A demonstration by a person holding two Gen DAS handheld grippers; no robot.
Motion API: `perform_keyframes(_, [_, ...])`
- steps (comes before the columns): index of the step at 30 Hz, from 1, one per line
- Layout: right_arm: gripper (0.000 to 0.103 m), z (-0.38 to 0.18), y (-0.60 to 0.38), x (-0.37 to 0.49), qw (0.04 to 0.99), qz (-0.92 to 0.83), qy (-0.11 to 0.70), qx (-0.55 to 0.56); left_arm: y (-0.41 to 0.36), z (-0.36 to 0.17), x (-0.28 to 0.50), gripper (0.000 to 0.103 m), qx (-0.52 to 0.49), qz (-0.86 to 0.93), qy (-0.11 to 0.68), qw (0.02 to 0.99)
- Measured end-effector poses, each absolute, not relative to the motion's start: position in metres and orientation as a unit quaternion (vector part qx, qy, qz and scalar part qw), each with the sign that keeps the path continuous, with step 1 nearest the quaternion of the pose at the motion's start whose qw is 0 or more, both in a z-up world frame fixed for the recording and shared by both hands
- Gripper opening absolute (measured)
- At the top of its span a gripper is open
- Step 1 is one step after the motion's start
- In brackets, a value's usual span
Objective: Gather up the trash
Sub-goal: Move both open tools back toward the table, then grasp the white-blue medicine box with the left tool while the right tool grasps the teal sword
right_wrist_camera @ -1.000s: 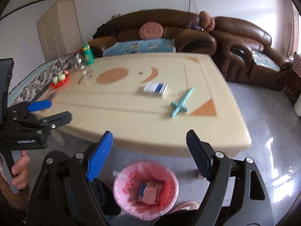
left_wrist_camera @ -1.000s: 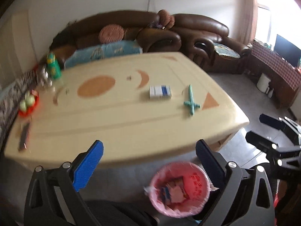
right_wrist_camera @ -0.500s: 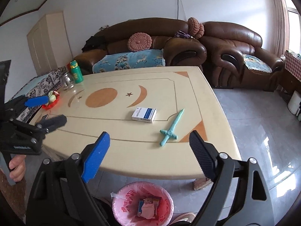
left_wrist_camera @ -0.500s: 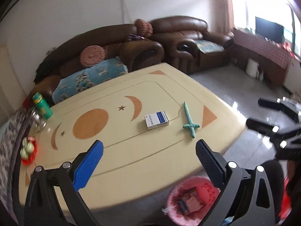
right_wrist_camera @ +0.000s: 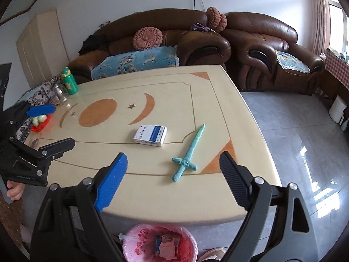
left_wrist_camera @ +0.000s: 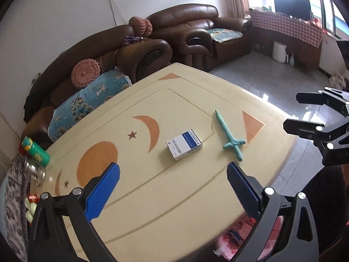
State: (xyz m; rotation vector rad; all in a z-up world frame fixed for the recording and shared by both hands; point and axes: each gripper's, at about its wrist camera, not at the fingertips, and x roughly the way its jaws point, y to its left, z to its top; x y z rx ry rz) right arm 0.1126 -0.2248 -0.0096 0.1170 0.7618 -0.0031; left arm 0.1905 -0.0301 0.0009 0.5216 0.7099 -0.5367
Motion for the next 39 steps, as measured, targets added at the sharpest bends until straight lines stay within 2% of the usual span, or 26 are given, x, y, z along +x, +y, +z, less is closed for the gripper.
perform_keyframes(9, [0.084,-0.060,-0.235,0.170,0.907,-0.020,0.416,0.058,-0.064,-0.053,0.241,0.096,0.342,-0.280,0.326,0.836])
perform_keyframes(22, [0.084,-0.138,-0.249,0.241,0.869,-0.030,0.486,0.087,-0.111,-0.150,0.316,0.096,0.427,-0.412,0.387,0.706])
perform_keyframes(29, [0.084,-0.150,-0.253,0.253,0.864,-0.035,0.496,0.076,-0.117,-0.169,0.350,0.096,0.426,-0.437,0.406,0.680])
perform_keyframes(39, [0.084,-0.160,-0.251,0.266,0.860,-0.039,0.504,0.073,-0.123,-0.200,0.379,0.097,0.398,-0.470,0.481,0.624])
